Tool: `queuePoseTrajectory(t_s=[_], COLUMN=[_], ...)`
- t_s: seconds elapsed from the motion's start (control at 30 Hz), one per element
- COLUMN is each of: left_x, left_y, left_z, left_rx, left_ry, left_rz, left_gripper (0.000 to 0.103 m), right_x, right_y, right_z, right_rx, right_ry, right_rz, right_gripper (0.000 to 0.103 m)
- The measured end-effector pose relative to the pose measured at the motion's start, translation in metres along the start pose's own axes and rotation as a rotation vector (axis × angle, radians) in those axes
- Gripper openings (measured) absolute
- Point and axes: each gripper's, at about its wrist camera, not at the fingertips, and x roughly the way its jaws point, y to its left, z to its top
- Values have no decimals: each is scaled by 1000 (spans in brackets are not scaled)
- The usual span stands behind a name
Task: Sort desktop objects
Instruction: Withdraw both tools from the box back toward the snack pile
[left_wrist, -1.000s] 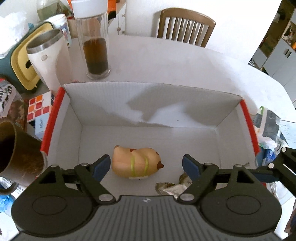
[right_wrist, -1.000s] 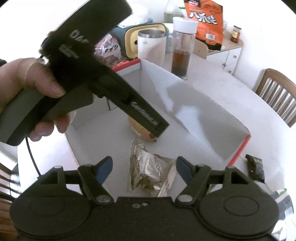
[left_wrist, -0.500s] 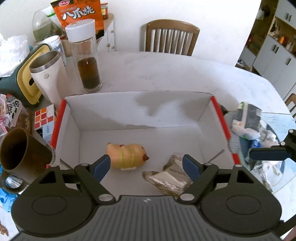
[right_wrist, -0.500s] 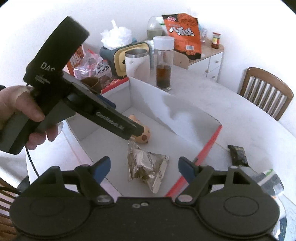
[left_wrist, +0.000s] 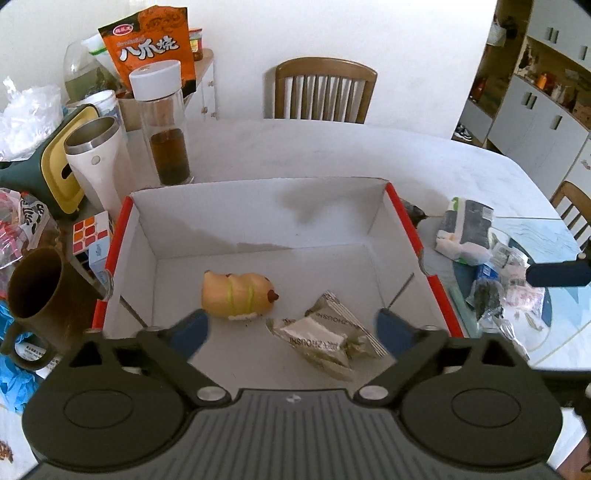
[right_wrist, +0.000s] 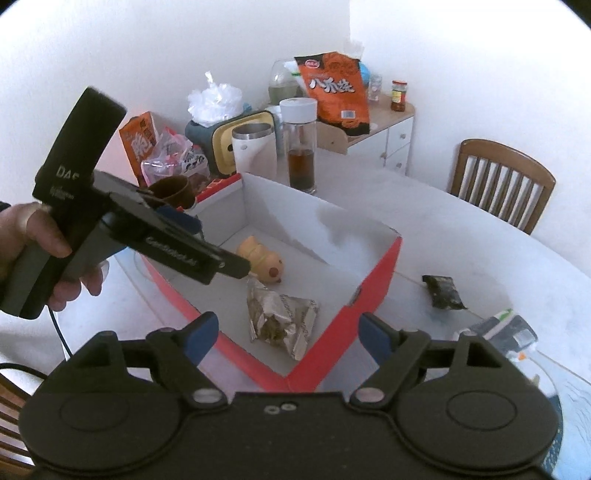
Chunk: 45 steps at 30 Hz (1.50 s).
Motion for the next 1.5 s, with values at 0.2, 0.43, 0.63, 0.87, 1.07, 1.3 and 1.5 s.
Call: queuePoseTrajectory(t_s=[0.2, 0.43, 0.63, 0.87, 1.07, 1.3, 1.5], left_x=[-10, -29, -47, -65, -72, -65, -46], left_y=[-6, -15, -29, -55, -82, -110, -136], left_z=[-14, -27, -36, -47, -53, -56, -55], left_rx=[7, 17, 54, 101, 156, 216, 263], left_ry=[-27, -65, -93, -128, -155, -194, -179], left_rz=[-6, -6, -18, -77, -112, -135, -141], left_gripper=[103, 103, 103, 103, 103, 103, 103], right_x=[-26, -60, -84, -104, -116, -126, -127], right_y=[-6, -17, -28, -36, -44, -58, -78], right_z=[-14, -31, -46, -67, -84, -104, -120], right_rx=[22, 63, 110, 159, 199, 252, 284], right_ry=[-33, -62, -81, -86, -99, -107, -101], right_rz=[-38, -96, -145, -200, -234, -299, -333], right_gripper=[84, 84, 84, 84, 84, 84, 84])
